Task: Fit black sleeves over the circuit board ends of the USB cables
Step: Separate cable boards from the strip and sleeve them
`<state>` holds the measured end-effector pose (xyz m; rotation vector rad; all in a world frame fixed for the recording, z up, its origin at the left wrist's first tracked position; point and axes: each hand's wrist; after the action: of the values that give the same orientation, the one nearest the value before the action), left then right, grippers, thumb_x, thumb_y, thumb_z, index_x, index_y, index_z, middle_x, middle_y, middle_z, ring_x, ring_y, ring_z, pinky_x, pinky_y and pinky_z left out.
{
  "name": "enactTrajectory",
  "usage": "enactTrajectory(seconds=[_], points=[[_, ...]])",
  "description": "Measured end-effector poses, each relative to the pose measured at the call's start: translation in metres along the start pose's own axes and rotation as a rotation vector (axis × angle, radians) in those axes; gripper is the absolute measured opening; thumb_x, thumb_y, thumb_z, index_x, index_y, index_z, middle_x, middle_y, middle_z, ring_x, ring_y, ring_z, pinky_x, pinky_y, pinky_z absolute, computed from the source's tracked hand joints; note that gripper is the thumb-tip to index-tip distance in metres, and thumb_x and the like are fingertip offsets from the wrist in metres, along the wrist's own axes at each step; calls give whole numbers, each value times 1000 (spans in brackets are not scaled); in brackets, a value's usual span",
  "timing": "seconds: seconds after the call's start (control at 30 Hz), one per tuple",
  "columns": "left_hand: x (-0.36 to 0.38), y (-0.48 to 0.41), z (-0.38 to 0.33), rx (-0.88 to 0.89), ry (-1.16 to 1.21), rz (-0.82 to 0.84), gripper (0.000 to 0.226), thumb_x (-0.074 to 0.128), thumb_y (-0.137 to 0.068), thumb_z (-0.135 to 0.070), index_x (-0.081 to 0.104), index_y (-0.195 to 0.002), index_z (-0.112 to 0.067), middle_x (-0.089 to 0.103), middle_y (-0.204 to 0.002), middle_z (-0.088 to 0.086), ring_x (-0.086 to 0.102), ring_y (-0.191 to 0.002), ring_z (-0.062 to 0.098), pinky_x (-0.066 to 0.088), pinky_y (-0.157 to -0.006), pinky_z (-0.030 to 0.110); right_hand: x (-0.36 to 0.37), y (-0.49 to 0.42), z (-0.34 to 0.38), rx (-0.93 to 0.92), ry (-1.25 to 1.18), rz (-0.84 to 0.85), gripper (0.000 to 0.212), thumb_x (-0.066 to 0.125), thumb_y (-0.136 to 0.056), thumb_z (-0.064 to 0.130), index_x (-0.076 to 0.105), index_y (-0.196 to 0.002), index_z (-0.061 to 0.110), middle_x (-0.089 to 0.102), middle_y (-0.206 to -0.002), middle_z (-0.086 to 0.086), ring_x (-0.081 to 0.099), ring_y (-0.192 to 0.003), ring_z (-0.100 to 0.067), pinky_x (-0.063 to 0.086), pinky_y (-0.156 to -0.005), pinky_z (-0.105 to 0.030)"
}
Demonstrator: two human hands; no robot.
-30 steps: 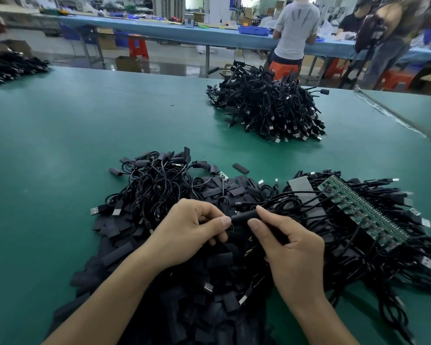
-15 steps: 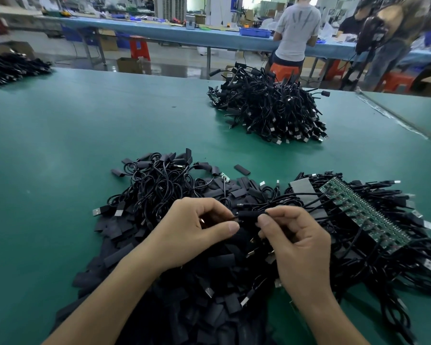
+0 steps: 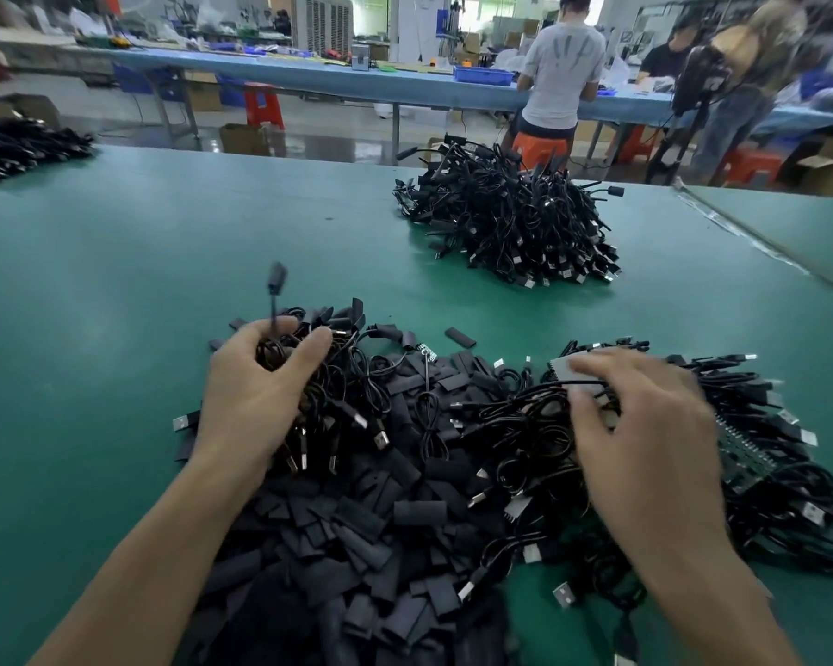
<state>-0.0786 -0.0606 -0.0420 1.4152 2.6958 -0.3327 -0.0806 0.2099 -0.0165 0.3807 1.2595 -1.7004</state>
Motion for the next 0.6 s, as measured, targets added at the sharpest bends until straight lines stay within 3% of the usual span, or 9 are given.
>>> enactTrajectory(seconds=[0.07,0.13,0.17,0.23,0.33,0.4,0.5,0.6], points=[[-4,-6,3,-100,-33,87,84,81,-57,-57,55,-131,-25,69,-104,-5,67,-88,10,55,-85,37,-8,-9,-13,131,198,54,41,67,-88,20,62,-129,21,59,-134,-12,47,-129,-32,28,-112,-49],[-5,-6,7,-112,-218,170,109,90,-63,-41,31,-153,-25,53,-144,5,52,-129,22,38,-113,45,-13,-12,-23,268,287,130,48,62,-91,29,53,-139,27,49,-144,-14,36,-137,-33,18,-117,-55],[-4,-4,8,-85,-312,195,114,90,-68,-34,20,-157,-27,41,-153,6,40,-139,23,28,-119,42,-13,-12,-26,318,290,169,50,59,-93,32,48,-142,29,48,-145,-13,34,-138,-32,16,-116,-55],[-1,2,8,1,-446,213,116,87,-74,-28,7,-159,-30,31,-159,6,30,-145,22,22,-117,36,-10,-10,-29,366,270,209,52,57,-95,33,43,-145,28,50,-141,-13,37,-134,-33,20,-113,-56],[3,8,6,128,-535,165,118,83,-78,-30,-3,-157,-38,32,-158,4,29,-145,23,26,-115,42,-5,-8,-28,311,174,124,50,62,-92,27,50,-140,20,58,-128,-17,44,-122,-37,29,-107,-57],[4,11,4,170,-621,125,111,83,-77,-35,5,-157,-42,30,-154,2,29,-143,24,32,-112,47,-7,-7,-24,247,96,40,45,63,-91,29,57,-134,17,61,-113,-13,48,-111,-36,34,-101,-55],[8,16,3,308,-835,-35,85,85,-72,-40,43,-146,-35,30,-138,5,34,-124,32,40,-105,49,-11,-10,-11,61,-19,-4,35,61,-87,35,68,-118,21,54,-93,7,48,-95,-22,38,-90,-52],[16,22,-3,513,-693,-9,51,77,-77,-45,67,-123,-26,50,-118,-3,43,-107,18,39,-97,30,-16,-17,6,-93,-99,58,15,63,-87,40,71,-97,33,58,-85,22,50,-88,-8,21,-81,-35]])
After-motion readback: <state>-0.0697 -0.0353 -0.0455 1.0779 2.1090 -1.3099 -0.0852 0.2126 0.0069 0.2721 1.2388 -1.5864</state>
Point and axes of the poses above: each hand's wrist, its own y-axis away from the middle knuckle, its own x-axis out of the palm, z = x × y
